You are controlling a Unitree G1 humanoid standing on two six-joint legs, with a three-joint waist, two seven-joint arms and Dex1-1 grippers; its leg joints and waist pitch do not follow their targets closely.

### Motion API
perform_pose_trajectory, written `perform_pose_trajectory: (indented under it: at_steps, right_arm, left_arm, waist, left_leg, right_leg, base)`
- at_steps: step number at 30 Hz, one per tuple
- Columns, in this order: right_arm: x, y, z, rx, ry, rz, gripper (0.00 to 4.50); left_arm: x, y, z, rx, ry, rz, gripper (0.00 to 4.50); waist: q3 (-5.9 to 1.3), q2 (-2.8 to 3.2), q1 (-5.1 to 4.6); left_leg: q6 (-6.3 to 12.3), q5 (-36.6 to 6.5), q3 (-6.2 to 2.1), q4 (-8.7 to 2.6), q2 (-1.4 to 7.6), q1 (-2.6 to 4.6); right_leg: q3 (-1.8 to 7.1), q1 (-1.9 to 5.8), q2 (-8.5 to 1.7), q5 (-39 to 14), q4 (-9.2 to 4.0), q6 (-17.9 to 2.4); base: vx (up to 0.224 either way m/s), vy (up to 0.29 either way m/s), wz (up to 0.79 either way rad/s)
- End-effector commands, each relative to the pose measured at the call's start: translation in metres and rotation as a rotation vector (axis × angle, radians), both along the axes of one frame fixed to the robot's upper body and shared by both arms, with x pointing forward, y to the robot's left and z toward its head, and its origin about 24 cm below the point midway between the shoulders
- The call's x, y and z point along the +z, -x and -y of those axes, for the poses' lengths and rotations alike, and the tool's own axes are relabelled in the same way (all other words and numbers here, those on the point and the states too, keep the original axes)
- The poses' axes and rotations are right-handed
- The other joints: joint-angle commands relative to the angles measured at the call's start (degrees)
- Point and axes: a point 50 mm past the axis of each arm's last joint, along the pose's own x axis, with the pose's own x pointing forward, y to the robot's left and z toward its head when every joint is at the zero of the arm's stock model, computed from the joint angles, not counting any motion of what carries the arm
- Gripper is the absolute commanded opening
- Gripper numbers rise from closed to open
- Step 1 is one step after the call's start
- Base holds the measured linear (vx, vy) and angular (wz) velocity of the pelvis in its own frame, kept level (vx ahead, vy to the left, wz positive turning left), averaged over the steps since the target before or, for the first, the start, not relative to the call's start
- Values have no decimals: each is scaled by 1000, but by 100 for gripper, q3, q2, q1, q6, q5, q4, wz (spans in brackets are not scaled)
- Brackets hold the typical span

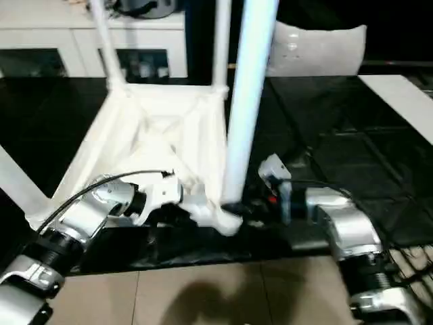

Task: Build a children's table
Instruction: Rotate leg to tighten

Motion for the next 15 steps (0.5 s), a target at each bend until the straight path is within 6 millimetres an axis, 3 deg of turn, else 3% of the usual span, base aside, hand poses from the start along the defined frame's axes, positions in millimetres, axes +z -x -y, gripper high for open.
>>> perform_pose_trajectory:
  at_steps: [1, 2, 3, 6, 7, 8, 12, 15]
  right_arm:
    - [-3, -12, -24, -142, 12, -17, 198]
    - [-4, -14, -27, -190, 14, -24, 197]
    - [-5, -16, -30, -216, 21, -21, 197]
    - [-4, -17, -39, -242, 21, 54, 197]
    - [-4, -17, -40, -242, 11, 59, 232]
    - [0, -15, -43, -240, -58, 72, 252]
    - [5, -9, -38, -206, -106, 110, 288]
    - [6, -3, -25, -147, -81, 139, 314]
  left_arm:
    - [2, -2, 34, 91, 83, 12, 0]
    - [2, -3, 38, 111, 86, 19, 0]
    - [2, -3, 41, 129, 91, 24, 0]
    - [4, -4, 54, 158, 105, 47, 0]
    - [5, -4, 55, 155, 105, 49, 0]
    - [6, -3, 57, 117, 93, 74, 0]
    - [5, 0, 51, 39, 53, 99, 0]
    - [4, 2, 43, -16, 35, 111, 0]
  waist:
    - [-276, -114, -15]
    - [-273, -114, -47]
    - [-271, -77, -91]
    - [-283, -93, -87]
    - [-291, -60, -77]
    - [-301, -76, -72]
    - [-342, -27, -14]
    - [-361, -32, 4]
  left_leg:
    - [224, -780, 13, -372, 13, -145]
    - [240, -812, 21, -363, -5, -139]
    - [286, -891, 16, -350, -24, -134]
    - [441, -943, 28, -338, -44, -123]
    - [466, -914, 29, -343, -31, -123]
    - [491, -876, 29, -347, -29, -131]
    - [629, -468, -23, -396, 82, -174]
    - [724, -300, -6, -375, 82, -189]
  right_leg:
    - [213, 363, -319, -3158, -583, -66]
    - [201, 348, -306, -3212, -612, -31]
    - [181, 337, -302, -3297, -646, 14]
    - [167, 317, -294, -3346, -679, 98]
    - [180, 308, -295, -3257, -682, 89]
    - [185, 318, -293, -3180, -669, 75]
    - [277, 375, -317, -2198, -485, -330]
    - [317, 398, -328, -1631, -391, -609]
  base:
    - [0, 0, 0]
    - [0, 0, 0]
    - [0, 0, 0]
    - [0, 0, 0]
    - [0, 0, 0]
    - [0, 0, 0]
    - [0, 0, 0]
    - [0, 0, 0]
